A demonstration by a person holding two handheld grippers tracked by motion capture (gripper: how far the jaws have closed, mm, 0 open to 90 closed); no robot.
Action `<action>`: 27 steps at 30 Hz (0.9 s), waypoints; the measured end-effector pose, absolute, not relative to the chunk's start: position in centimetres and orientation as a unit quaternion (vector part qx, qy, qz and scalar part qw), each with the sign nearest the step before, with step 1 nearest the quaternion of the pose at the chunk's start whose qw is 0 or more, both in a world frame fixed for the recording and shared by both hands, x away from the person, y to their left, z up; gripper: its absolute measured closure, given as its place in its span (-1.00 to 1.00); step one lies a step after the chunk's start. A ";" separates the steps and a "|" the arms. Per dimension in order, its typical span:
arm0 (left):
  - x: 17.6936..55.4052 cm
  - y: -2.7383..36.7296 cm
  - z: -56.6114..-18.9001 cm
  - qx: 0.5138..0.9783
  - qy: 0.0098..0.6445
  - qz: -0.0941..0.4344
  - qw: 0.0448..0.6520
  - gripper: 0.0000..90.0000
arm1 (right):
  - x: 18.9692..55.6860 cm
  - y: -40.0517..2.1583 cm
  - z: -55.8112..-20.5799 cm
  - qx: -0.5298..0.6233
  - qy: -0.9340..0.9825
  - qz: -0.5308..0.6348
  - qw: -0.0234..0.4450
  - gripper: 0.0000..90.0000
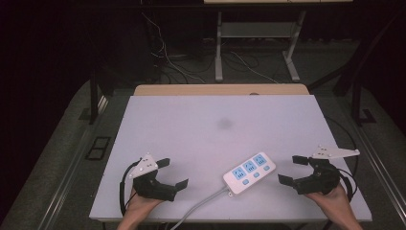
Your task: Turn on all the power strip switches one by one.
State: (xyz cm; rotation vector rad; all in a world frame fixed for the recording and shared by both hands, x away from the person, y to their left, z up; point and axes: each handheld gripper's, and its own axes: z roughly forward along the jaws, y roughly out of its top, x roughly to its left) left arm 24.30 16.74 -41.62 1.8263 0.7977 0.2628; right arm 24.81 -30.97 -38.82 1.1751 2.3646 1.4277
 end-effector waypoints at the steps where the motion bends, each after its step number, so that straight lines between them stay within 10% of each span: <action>1: 24.3 16.8 -41.6 0.767 0.335 0.110 0.536 -1.00 | 24.8 -31.0 -38.8 0.391 0.786 0.474 0.070 -0.99; 27: 24.5 17.1 -41.7 0.760 0.346 0.113 0.539 -1.00 | 27.9 -29.2 -38.2 0.357 0.839 0.407 0.048 -0.99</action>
